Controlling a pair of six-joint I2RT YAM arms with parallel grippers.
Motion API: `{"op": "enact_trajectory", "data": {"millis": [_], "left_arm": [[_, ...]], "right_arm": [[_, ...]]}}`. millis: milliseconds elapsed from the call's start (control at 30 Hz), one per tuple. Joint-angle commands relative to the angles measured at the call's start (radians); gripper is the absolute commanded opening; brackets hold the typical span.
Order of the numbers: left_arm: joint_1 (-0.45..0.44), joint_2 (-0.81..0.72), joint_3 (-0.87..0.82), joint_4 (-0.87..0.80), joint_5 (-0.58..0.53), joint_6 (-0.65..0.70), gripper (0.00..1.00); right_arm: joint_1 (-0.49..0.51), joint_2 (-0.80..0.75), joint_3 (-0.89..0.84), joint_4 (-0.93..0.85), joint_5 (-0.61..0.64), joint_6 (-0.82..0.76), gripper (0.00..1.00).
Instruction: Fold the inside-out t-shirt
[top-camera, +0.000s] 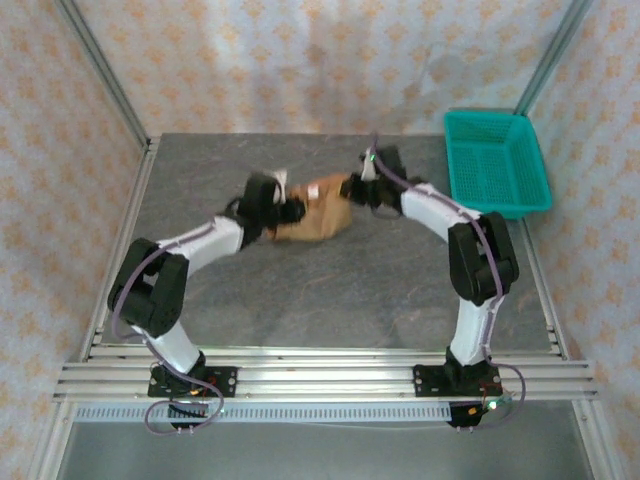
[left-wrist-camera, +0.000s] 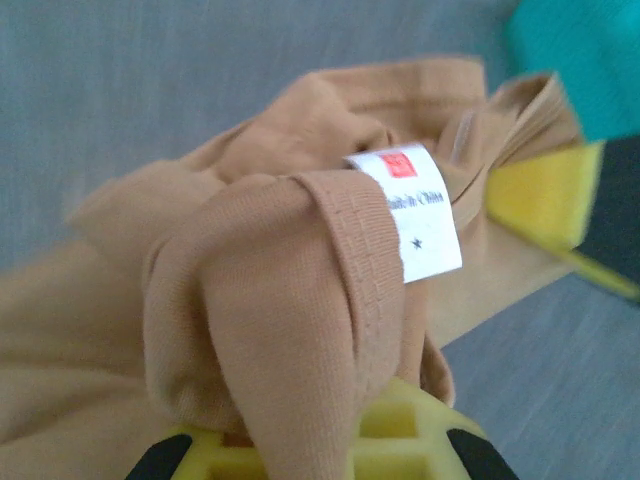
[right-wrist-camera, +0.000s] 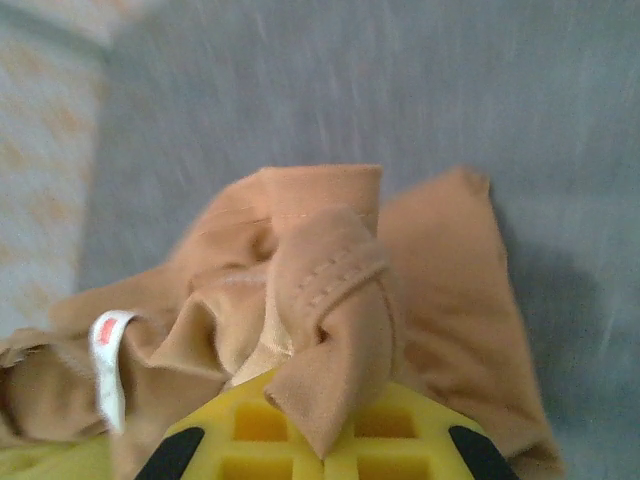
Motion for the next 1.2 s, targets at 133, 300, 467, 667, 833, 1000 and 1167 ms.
{"op": "enact_trajectory", "data": {"millis": [133,300,467,667,833,1000,1167], "left_arm": [[-0.137,-0.243,-0.303,0.195,-0.236,-0.057,0.0],[-0.146,-0.298,-0.374,0.127,-0.277,-0.1,0.0],[-0.145,-0.361,-0.395,0.016,-0.39,-0.117,0.0],[-0.113,-0.259,-0.312,-0.07,-0.416,-0.084,0.0],[-0.082,-0.141,-0.245,-0.088,-0.389,-0.073,0.0],[-0.056,-0.095,-0.183,-0.132,-0.38,-0.04,0.05],[-0.053,-0.047,-0.133,-0.194,-0.381,-0.033,0.57]], "right_arm": [[0.1,-0.266,-0.379,0.25,0.034,0.049,0.0],[0.112,-0.3,-0.439,0.248,0.049,0.071,0.0],[0.11,-0.238,-0.323,0.138,0.09,0.026,0.0],[0.091,-0.076,-0.159,0.045,0.107,-0.001,0.0],[0.087,0.041,-0.069,0.015,0.102,-0.001,0.0],[0.081,0.111,-0.02,-0.014,0.116,0.002,0.0],[0.081,0.138,0.032,-0.071,0.099,0.013,0.22]]}}
